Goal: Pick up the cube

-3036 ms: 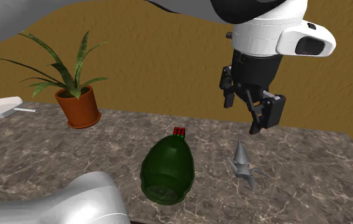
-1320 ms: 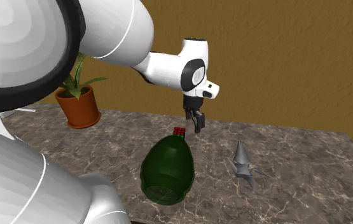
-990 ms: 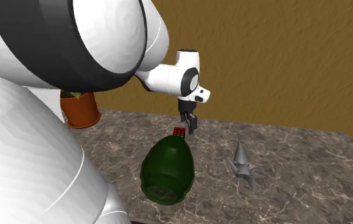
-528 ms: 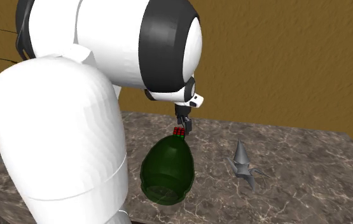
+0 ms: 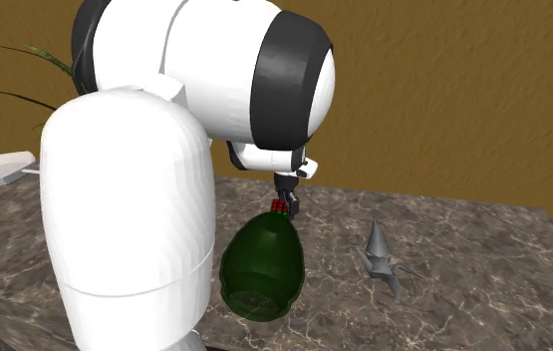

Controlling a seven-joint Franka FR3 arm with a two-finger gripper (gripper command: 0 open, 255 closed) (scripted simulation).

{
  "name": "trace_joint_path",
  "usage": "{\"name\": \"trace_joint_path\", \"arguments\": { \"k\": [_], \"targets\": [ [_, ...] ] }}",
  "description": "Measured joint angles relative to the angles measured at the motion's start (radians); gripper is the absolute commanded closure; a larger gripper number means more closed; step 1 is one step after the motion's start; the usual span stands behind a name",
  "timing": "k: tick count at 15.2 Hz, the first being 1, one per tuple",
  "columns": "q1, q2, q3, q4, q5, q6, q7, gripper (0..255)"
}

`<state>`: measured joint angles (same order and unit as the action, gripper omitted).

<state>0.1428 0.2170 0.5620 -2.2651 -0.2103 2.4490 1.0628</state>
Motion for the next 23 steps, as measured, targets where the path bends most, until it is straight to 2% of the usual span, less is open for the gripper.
{"name": "trace_joint_path", "arguments": {
  "k": [10,23],
  "targets": [
    [-0.001,-0.004,0.002,-0.001,0.004,-0.002,-0.002,255],
    [-0.026,-0.139,0.035,0.040,0.126,-0.151,-0.088,255]
  ]
}}
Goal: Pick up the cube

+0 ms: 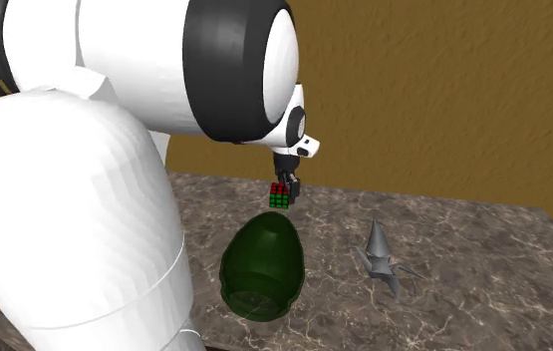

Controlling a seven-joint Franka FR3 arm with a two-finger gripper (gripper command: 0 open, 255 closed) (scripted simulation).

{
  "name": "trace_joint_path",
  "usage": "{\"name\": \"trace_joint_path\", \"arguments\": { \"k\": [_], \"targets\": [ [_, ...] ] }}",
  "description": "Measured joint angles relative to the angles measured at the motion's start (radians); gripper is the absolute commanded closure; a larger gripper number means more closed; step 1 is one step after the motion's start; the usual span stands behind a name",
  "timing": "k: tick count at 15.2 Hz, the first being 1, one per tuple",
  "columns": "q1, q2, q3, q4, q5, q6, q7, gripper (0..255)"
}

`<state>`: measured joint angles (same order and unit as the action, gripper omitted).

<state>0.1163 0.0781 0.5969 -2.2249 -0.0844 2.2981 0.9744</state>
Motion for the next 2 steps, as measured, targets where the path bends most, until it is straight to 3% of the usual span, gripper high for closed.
{"name": "trace_joint_path", "arguments": {
  "k": [2],
  "targets": [
    [-0.002,-0.013,0.001,0.009,0.011,-0.019,-0.009,255]
  ]
}}
